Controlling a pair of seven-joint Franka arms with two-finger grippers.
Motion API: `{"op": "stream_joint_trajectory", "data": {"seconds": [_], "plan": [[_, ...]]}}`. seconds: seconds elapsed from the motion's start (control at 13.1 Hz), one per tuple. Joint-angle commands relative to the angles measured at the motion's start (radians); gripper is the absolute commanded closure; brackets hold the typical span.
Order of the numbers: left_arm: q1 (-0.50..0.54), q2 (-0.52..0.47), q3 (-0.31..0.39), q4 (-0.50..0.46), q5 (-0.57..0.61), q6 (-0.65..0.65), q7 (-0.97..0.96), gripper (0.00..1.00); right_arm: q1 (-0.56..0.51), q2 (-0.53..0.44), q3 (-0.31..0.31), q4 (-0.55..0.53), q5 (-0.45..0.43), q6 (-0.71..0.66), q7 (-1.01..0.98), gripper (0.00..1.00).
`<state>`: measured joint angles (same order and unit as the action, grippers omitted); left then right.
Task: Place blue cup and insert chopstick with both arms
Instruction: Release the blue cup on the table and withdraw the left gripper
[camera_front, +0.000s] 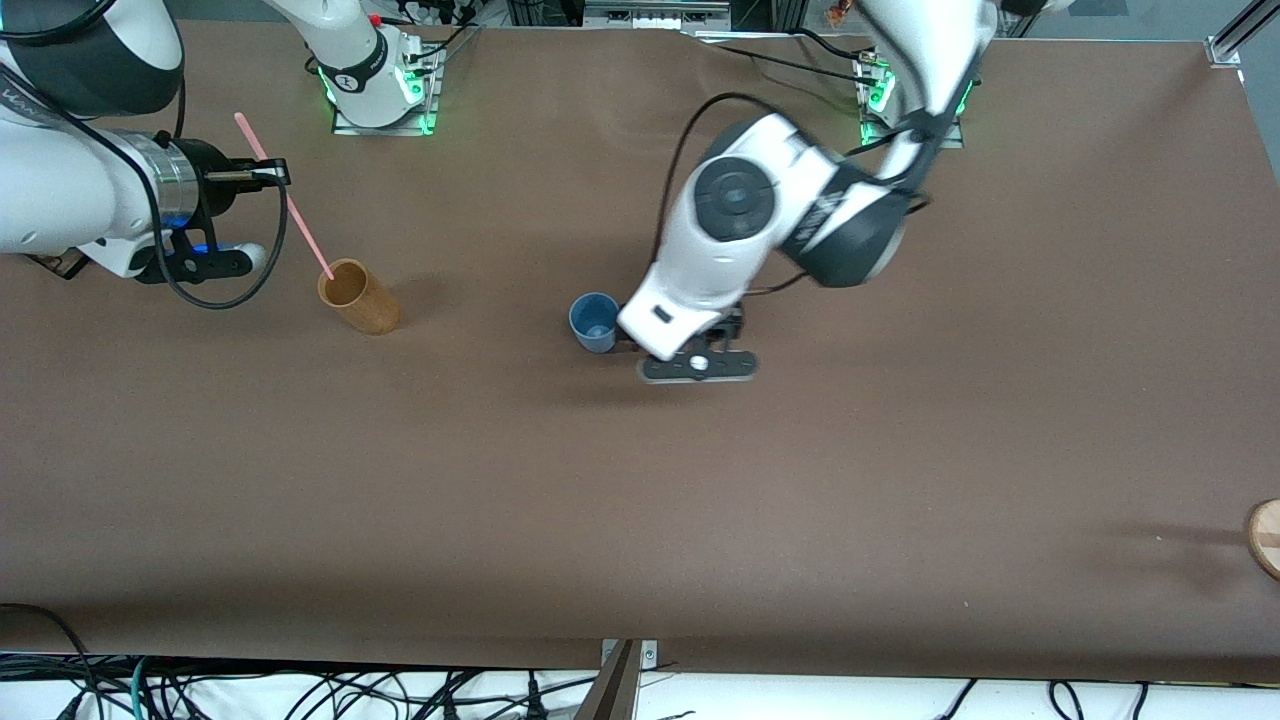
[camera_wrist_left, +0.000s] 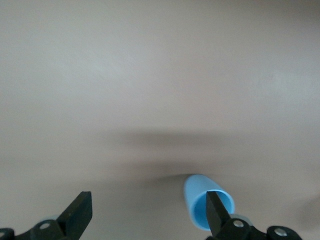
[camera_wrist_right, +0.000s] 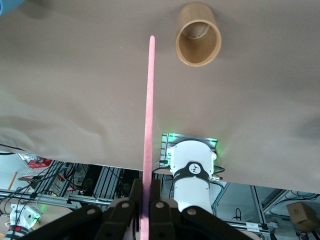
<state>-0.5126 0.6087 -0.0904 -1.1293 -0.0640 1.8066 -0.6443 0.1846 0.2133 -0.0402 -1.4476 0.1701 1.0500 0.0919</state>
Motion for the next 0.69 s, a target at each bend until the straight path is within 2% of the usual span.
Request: {"op": "stream_joint_trajectory", "data": {"seconds": [0.0, 0.31, 0.46, 0.61], "plan": [[0.144, -0.118, -0.008, -0.050, -0.019, -0.099, 0.177, 0.00, 0.045, 0.003, 0.002, 0.023, 0.087, -0.012, 0.012, 1.00], [0.339, -0.259, -0.009, -0.130, -0.014, -0.219, 0.439, 0.00, 0.168, 0.023, 0.000, 0.021, 0.204, 0.062, 0.103, 1.00], [0.417, -0.293, -0.009, -0.132, -0.008, -0.278, 0.578, 0.00, 0.220, 0.078, 0.000, 0.023, 0.288, 0.129, 0.138, 1.00], [0.483, -0.335, -0.009, -0.174, -0.007, -0.302, 0.665, 0.00, 0.255, 0.115, 0.000, 0.023, 0.351, 0.210, 0.137, 1.00]]}}
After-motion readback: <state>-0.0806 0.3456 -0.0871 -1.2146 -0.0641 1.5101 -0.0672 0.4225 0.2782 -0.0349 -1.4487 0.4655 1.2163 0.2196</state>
